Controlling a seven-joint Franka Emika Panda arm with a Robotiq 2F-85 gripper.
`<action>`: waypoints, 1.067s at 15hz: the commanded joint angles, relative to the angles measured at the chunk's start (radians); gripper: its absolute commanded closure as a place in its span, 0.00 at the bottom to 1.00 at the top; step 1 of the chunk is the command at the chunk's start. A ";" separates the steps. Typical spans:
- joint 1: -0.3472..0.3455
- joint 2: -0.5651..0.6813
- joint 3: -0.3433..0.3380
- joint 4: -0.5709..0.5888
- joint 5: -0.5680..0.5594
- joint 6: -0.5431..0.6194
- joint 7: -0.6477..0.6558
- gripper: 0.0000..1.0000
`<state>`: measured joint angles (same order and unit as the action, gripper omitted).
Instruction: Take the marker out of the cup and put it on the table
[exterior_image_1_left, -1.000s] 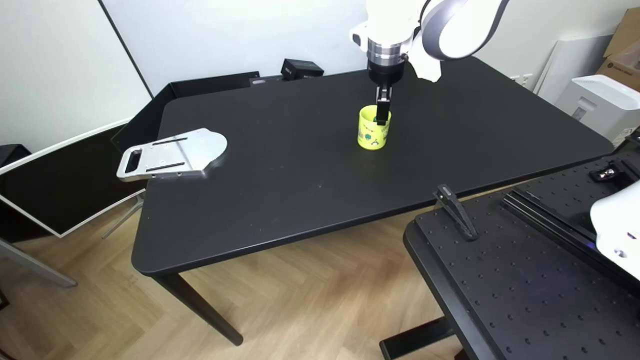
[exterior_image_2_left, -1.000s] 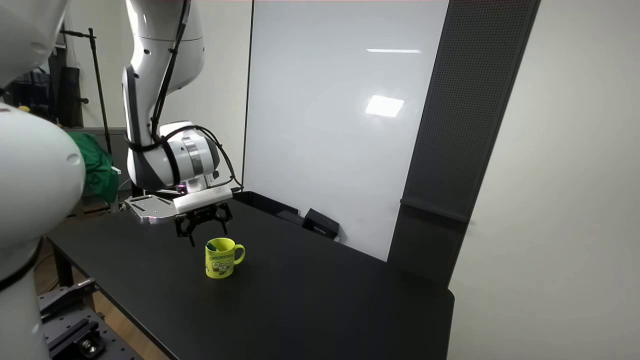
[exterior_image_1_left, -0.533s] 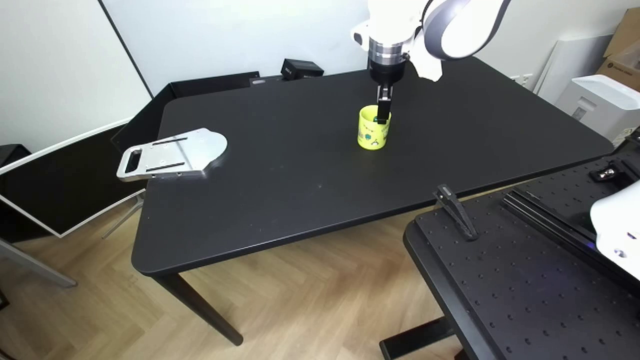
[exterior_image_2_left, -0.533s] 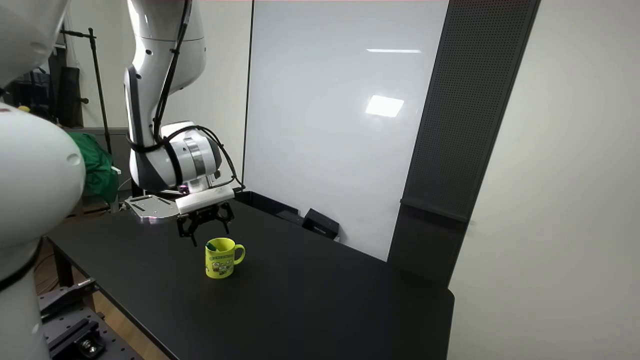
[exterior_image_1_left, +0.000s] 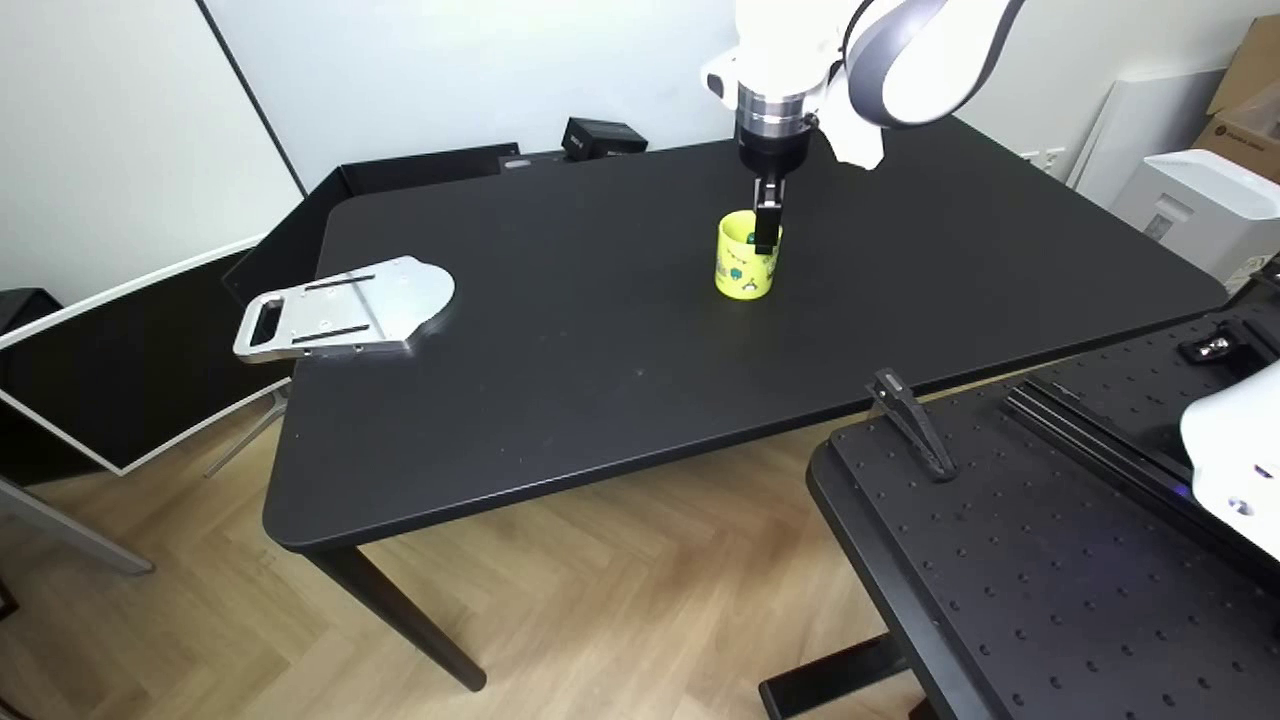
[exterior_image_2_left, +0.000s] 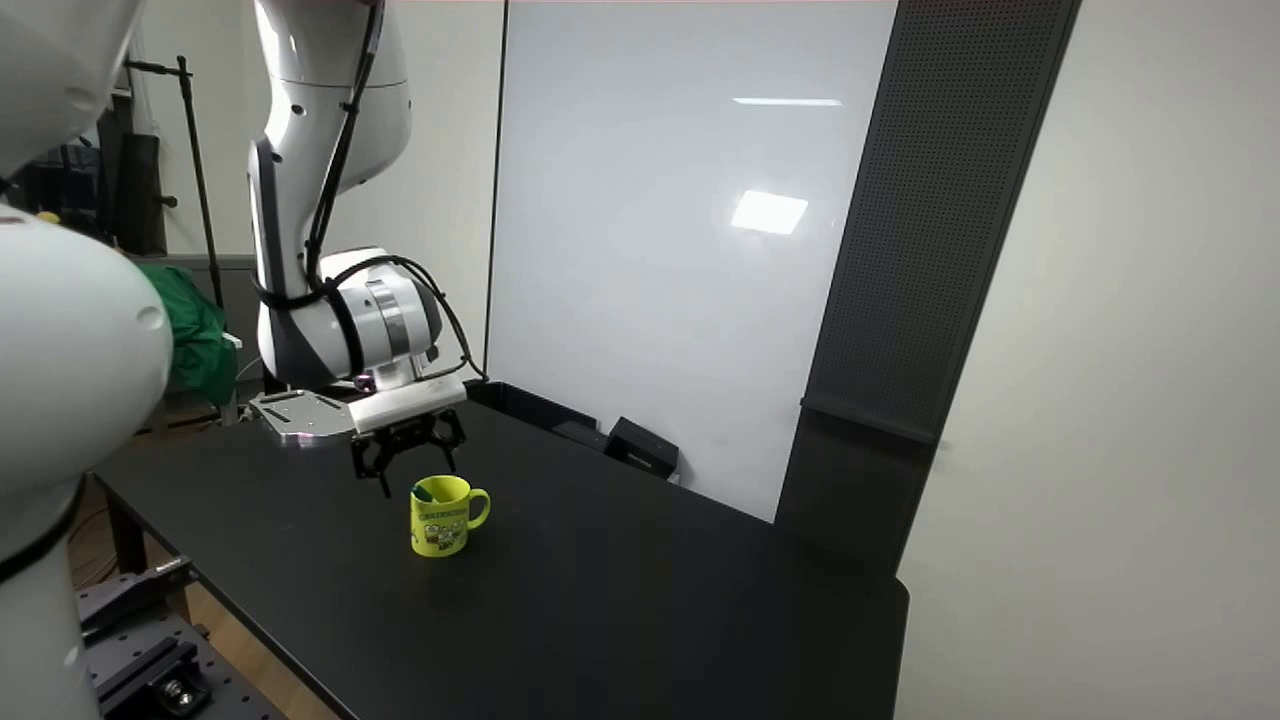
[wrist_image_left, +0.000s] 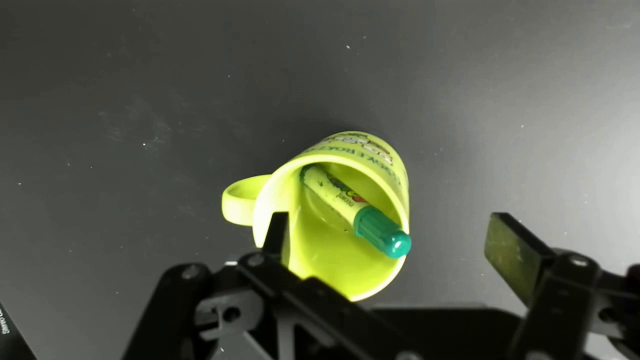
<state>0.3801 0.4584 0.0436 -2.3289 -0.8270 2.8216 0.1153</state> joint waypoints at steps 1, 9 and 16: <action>0.023 0.018 -0.023 0.012 -0.027 0.020 0.044 0.25; 0.041 0.022 -0.035 0.013 -0.026 0.028 0.048 0.75; 0.027 0.017 -0.030 0.008 0.005 0.039 0.027 0.96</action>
<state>0.4058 0.4738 0.0229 -2.3251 -0.8248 2.8548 0.1196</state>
